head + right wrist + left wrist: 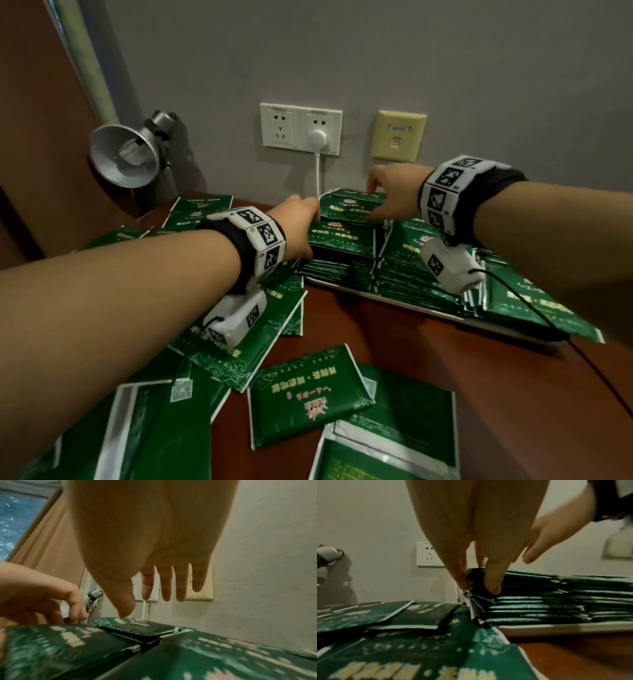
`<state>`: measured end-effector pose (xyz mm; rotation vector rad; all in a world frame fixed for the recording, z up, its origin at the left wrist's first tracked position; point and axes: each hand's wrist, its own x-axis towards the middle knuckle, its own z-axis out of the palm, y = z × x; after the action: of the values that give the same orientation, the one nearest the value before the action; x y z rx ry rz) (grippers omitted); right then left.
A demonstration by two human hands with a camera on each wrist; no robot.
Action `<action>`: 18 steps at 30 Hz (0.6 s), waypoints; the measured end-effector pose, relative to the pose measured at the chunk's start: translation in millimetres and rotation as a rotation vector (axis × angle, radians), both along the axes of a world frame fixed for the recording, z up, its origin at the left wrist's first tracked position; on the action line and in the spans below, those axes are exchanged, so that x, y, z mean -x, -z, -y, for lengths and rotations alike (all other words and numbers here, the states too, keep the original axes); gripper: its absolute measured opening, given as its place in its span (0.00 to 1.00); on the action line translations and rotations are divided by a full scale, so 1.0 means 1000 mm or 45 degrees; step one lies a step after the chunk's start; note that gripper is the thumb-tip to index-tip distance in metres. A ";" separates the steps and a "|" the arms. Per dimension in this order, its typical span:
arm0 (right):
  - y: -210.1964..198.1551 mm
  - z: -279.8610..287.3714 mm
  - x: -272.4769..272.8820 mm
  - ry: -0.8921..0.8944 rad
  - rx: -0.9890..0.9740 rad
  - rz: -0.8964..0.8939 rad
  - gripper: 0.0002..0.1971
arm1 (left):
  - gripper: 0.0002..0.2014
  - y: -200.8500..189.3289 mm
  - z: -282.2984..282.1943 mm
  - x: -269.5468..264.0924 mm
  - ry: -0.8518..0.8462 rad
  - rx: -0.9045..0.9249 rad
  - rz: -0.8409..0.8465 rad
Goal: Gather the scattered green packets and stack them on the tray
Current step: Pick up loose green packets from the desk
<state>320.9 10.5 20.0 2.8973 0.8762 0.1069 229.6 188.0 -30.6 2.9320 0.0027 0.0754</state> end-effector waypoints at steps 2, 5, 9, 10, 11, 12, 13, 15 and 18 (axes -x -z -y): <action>-0.002 0.015 0.011 0.018 0.041 0.009 0.25 | 0.30 -0.001 0.008 0.000 -0.026 0.017 0.028; -0.002 0.034 0.028 0.036 0.059 0.007 0.25 | 0.30 0.002 0.018 0.000 -0.061 0.018 0.055; -0.002 0.048 0.051 0.047 0.050 0.000 0.26 | 0.38 0.003 0.025 0.008 -0.125 0.012 0.012; -0.001 0.051 0.059 0.054 0.063 -0.007 0.27 | 0.39 0.001 0.026 0.013 -0.138 -0.004 0.009; -0.001 0.053 0.067 0.058 0.077 -0.017 0.28 | 0.39 -0.001 0.026 0.019 -0.141 -0.030 0.023; 0.001 0.056 0.076 0.051 0.089 -0.029 0.28 | 0.37 -0.002 0.027 0.025 -0.133 -0.058 0.045; 0.003 0.058 0.087 0.038 0.097 -0.042 0.29 | 0.35 -0.004 0.028 0.034 -0.119 -0.086 0.068; 0.007 0.062 0.113 -0.004 0.129 -0.072 0.29 | 0.32 -0.006 0.033 0.053 -0.076 -0.157 0.081; 0.016 0.067 0.162 -0.073 0.261 -0.210 0.29 | 0.27 -0.003 0.048 0.088 0.012 -0.289 -0.008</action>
<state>159.3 -56.7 4.0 2.7191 0.9357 -0.2076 141.4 140.5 -27.3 3.1590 -0.0196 0.0689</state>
